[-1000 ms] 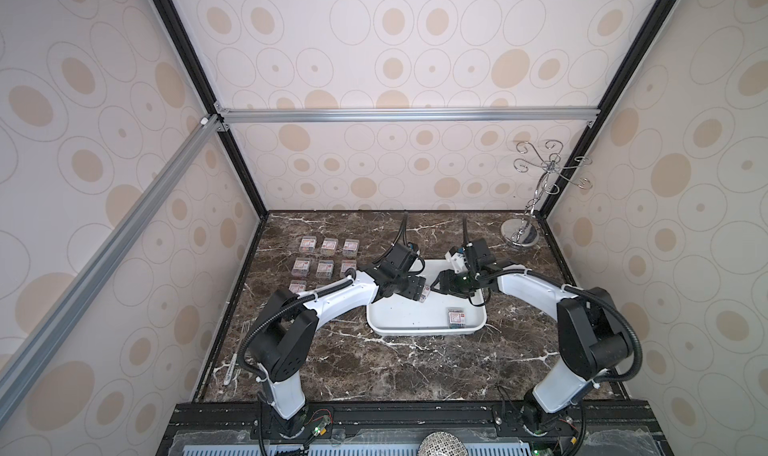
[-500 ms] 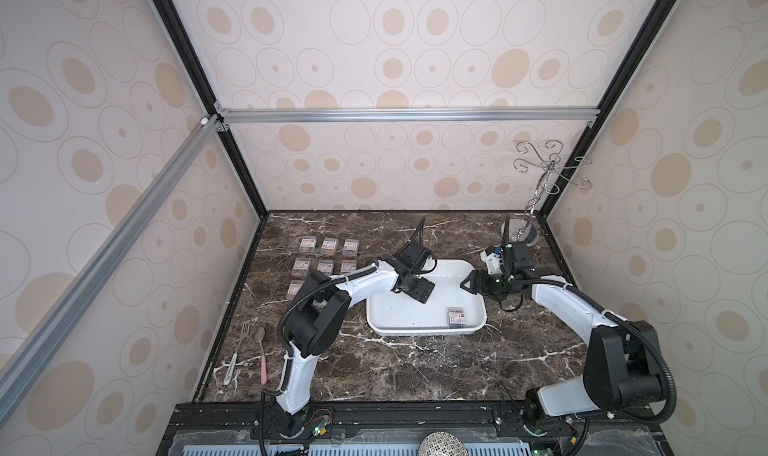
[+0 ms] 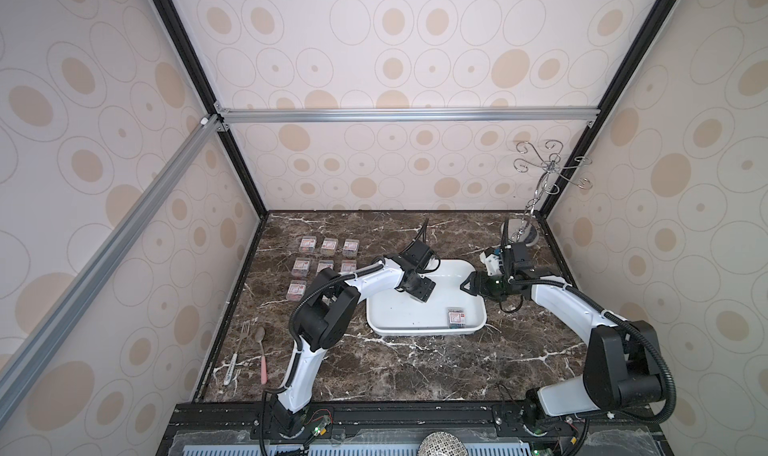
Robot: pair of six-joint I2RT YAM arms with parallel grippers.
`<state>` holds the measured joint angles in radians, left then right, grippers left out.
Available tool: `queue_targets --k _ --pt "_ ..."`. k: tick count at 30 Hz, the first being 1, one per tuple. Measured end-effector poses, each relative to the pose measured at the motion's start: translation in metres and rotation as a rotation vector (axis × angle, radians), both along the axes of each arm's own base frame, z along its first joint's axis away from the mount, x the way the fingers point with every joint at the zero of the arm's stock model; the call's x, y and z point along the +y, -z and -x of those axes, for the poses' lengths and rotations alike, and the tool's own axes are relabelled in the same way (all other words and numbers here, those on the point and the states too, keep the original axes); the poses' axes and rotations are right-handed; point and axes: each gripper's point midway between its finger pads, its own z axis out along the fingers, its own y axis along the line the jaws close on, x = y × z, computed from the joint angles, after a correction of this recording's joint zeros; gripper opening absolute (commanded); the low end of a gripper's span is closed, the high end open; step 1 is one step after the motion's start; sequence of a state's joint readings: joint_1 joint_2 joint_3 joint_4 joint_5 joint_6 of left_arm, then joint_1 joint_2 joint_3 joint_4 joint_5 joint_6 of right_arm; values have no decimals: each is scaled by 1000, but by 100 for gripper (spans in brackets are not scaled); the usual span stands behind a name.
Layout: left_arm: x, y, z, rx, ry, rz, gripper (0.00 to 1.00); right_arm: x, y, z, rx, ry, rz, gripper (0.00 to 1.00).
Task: Take the paper clips out of the storage box
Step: Pick up the boxed paper clips from the storage box.
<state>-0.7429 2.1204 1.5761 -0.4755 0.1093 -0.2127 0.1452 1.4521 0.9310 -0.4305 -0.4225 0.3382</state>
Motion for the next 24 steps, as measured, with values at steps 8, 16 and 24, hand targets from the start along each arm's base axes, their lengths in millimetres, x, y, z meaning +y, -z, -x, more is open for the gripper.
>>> queue_targets --k 8,16,24 --pt "-2 10 6 28 11 -13 67 -1 0 0 -3 -3 3 66" --pt "-4 8 5 24 13 -12 60 -1 0 0 -4 -3 3 66" --pt "-3 8 4 18 9 -21 55 -2 0 -1 -3 -1 3 66"
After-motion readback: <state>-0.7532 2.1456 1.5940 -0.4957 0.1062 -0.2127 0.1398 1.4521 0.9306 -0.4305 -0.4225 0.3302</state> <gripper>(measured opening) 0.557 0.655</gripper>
